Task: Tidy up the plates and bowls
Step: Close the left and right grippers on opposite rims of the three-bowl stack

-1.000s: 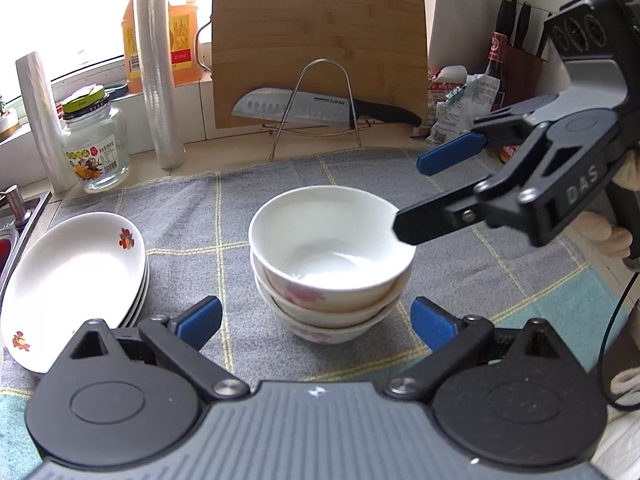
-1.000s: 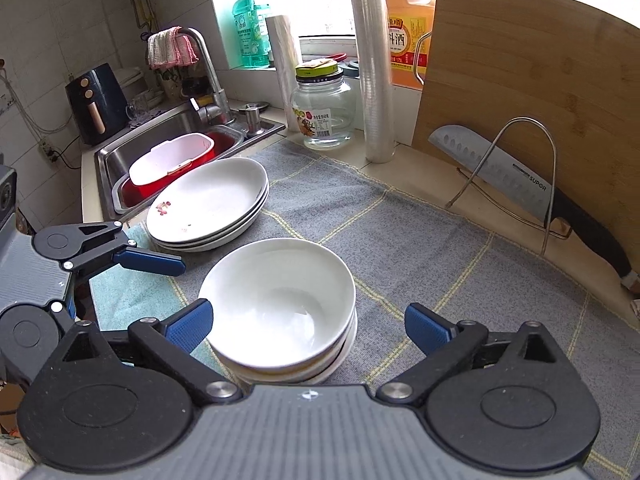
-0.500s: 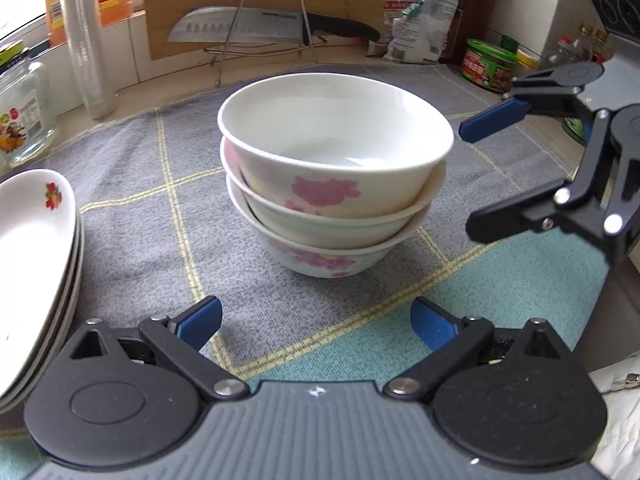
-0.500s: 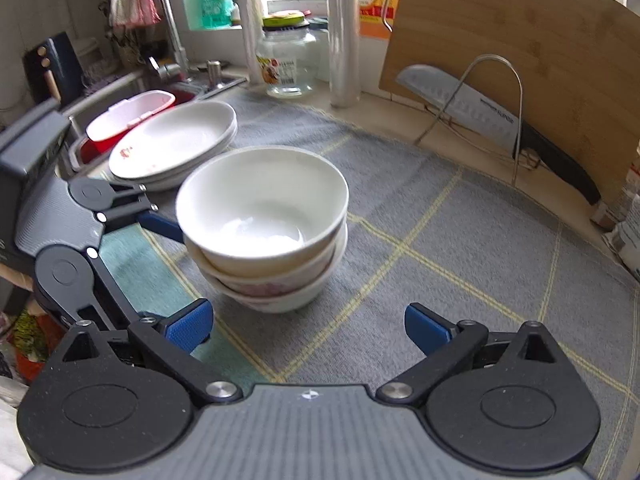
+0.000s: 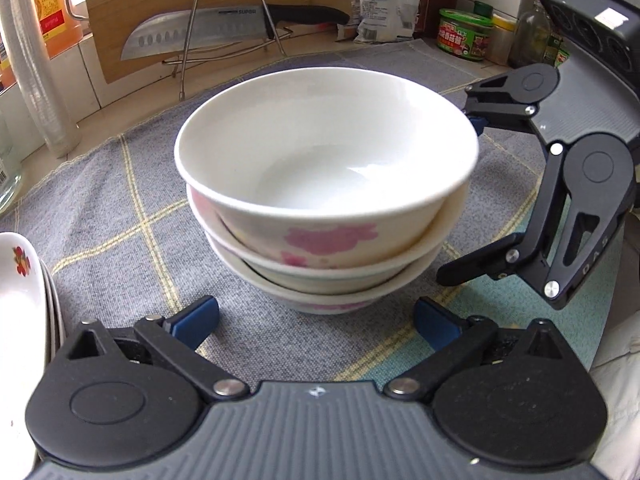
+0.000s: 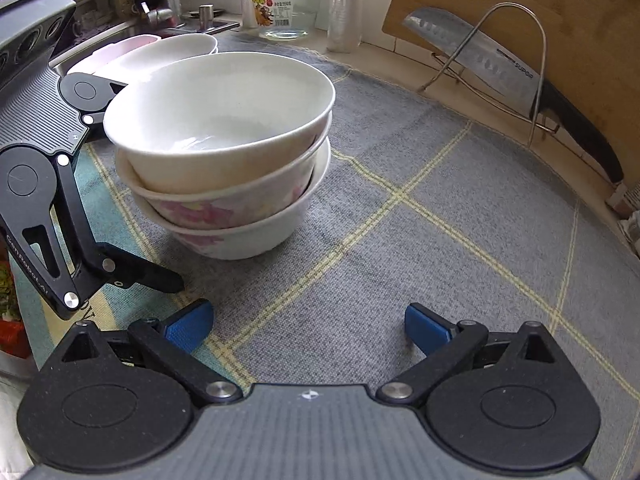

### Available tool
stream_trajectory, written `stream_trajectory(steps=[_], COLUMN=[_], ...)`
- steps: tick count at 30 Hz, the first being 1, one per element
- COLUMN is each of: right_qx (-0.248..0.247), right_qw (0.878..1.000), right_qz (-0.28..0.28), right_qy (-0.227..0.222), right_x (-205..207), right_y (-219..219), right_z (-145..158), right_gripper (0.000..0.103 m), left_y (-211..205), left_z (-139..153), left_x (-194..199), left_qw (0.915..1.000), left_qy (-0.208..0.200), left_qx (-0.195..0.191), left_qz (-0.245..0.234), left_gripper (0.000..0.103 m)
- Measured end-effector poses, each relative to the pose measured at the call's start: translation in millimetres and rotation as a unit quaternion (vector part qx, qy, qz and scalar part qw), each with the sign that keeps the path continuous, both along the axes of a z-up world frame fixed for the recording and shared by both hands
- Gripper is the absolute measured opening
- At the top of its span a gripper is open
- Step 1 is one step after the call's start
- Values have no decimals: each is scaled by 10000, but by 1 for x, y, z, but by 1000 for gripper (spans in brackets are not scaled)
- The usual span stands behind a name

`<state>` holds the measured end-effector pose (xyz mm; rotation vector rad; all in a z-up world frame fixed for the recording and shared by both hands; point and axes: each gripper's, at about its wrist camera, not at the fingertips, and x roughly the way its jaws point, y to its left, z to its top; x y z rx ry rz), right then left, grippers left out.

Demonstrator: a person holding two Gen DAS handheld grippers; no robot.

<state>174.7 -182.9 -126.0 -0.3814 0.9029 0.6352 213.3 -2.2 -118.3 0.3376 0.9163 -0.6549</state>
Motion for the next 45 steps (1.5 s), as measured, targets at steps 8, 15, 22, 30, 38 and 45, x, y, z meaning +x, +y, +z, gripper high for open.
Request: stream_trajectory(steps=[8,15,22,30,38,45], right_qx=[109,347,285,267,225,83], right_qw=[9981,9968,9988,9989,9992,9993], right_qz=[588,593,138,-55,-8,218], right_qy=[-159,-415,-380,-369,-323,-308], right_x=[7,0,1,3,6,10], right_y=[10,3,12,15,17,21], right_z=[-2,-5,-4,-4,-3,-1], right_gripper=[103,103,103,103,103,103], left_y=[0,6,7,11,7,5], left_z=[0,-3,-5,-6,-4,-3], left_x=[2,5,8,5,9,17], left_qw=[10000,9993,9973,9954,9956,9936], left_qy=[8,-187,-293,-410,-325,-180], left_qx=[13,-181,-293,-426,-333,-196], left_qz=[10,-283,-611,-752,-818,-1102], left_gripper=[103,103,103,103,103,103])
